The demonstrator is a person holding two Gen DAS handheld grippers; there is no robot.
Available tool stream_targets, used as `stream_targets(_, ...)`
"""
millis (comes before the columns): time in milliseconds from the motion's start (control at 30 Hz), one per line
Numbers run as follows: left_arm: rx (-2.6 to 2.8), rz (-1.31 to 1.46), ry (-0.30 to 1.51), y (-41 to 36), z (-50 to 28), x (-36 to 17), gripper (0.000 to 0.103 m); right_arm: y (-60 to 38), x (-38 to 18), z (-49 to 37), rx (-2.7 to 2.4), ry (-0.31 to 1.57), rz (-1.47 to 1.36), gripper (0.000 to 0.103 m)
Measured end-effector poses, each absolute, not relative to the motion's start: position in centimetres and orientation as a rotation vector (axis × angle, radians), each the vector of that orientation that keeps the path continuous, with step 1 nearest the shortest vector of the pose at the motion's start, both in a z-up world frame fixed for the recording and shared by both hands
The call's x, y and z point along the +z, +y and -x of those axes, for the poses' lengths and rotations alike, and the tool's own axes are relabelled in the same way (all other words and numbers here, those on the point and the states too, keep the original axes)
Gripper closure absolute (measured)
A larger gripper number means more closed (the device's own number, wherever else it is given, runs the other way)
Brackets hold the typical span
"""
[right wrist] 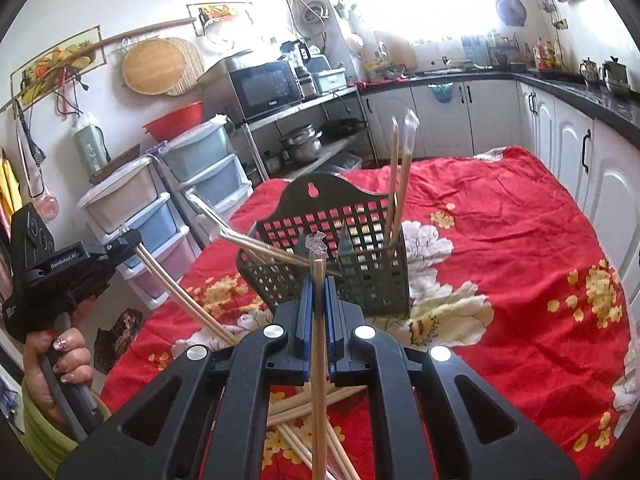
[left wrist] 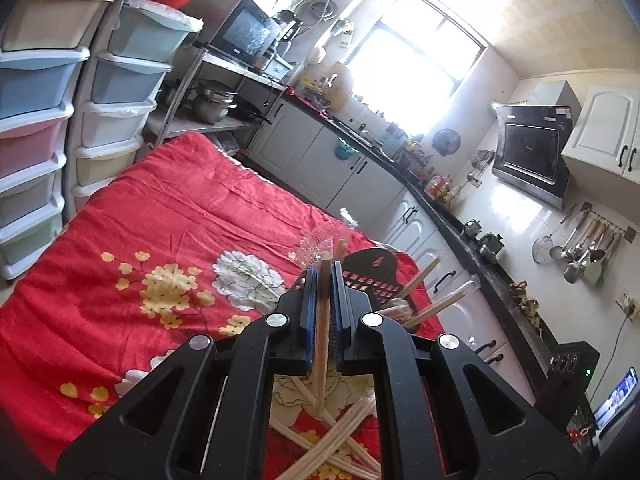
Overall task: Organize utensils
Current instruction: 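Lift both held chopsticks up from the pile toward the caddy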
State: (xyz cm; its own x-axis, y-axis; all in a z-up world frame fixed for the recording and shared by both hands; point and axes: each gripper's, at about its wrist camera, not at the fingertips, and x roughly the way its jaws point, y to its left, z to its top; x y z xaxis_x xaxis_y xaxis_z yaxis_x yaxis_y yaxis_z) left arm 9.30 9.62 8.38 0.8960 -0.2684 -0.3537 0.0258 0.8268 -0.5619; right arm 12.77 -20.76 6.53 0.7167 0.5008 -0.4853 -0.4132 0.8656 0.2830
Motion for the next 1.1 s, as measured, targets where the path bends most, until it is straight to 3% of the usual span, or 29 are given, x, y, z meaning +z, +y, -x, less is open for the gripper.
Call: stream_targets(1100,-0.355,0.427,0.303,1.2,-12.2,16.7,0.099,-22.5,15.8,-12.0,0.504,0.284,-0.175,0.097)
